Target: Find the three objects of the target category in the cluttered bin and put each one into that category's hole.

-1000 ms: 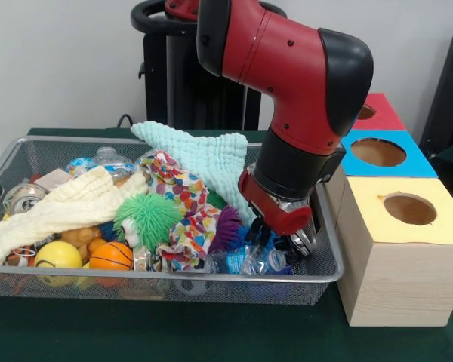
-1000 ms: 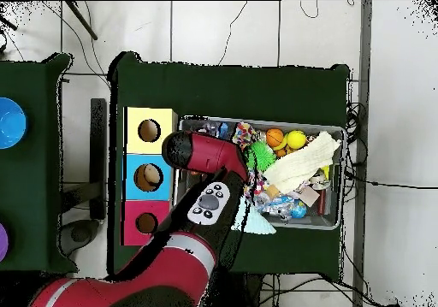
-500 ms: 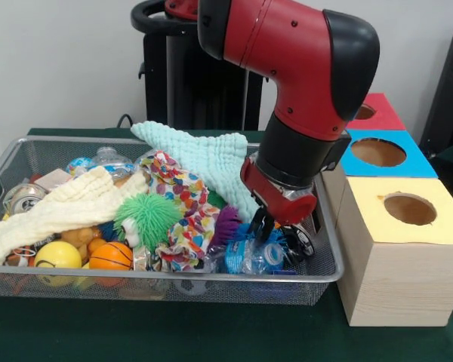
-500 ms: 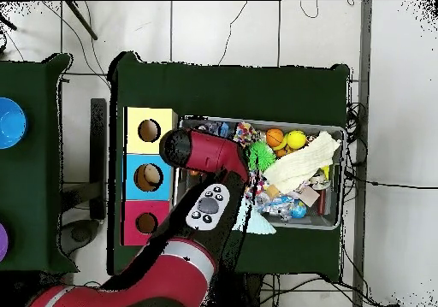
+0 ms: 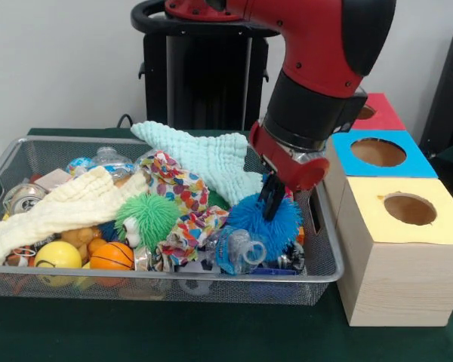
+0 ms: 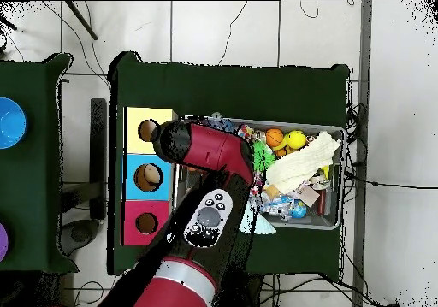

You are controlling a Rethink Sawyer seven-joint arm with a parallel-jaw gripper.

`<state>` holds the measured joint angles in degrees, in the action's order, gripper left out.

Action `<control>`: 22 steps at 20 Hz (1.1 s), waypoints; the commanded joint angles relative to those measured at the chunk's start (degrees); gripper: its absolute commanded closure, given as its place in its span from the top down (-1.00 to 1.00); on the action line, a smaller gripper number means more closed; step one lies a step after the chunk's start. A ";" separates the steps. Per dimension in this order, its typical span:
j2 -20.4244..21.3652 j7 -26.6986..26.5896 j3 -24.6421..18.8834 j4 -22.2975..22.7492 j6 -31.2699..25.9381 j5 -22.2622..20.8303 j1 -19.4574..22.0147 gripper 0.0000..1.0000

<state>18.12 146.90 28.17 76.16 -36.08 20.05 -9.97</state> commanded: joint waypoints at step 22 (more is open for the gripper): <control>1.55 7.81 -0.74 1.83 -2.28 -1.14 0.97 1.00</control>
<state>21.98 146.90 29.87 76.16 -36.25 20.05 -9.90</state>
